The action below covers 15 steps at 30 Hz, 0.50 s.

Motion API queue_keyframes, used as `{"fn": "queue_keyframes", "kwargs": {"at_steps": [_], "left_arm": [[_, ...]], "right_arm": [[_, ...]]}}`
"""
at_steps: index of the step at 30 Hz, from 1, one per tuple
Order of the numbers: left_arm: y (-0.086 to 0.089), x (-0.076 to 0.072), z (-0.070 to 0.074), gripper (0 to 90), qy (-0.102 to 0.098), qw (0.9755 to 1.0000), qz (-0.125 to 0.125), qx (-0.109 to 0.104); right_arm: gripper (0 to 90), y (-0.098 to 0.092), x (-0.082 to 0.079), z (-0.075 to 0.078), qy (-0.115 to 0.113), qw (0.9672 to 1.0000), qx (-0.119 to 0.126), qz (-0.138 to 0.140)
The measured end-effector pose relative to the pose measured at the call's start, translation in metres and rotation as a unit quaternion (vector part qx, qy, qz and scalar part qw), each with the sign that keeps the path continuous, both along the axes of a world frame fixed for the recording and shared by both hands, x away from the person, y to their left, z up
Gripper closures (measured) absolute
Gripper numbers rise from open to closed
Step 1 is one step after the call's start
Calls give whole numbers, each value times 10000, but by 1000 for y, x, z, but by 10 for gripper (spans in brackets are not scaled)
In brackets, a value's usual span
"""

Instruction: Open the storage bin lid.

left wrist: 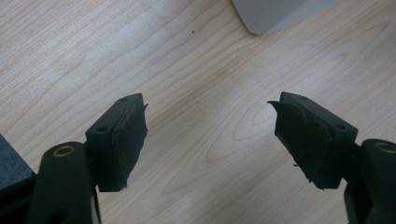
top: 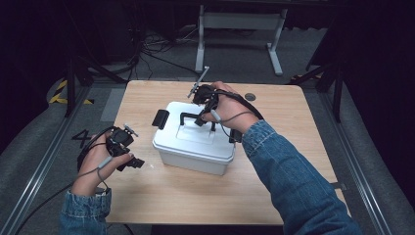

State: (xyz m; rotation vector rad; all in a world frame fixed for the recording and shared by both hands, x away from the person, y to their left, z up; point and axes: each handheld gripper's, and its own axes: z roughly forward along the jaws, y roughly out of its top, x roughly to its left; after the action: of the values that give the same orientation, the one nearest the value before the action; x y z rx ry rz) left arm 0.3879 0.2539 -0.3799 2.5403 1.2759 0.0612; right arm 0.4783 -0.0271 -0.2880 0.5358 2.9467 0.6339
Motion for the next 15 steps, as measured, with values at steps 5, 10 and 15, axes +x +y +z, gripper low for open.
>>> {"fn": "queue_keyframes", "kwargs": {"at_steps": [5,10,15], "left_arm": [[0,0,0,259,-7,10000,-7,3],[0,0,-1,259,-5,10000,2,-7],[-1,3,0,259,-2,10000,-29,-2]], "right_arm": [[816,1,0,1,88,9999,-19,138],[828,-1,2,1,128,9995,43,269],[832,-1,1,3,75,9994,48,348]]}}
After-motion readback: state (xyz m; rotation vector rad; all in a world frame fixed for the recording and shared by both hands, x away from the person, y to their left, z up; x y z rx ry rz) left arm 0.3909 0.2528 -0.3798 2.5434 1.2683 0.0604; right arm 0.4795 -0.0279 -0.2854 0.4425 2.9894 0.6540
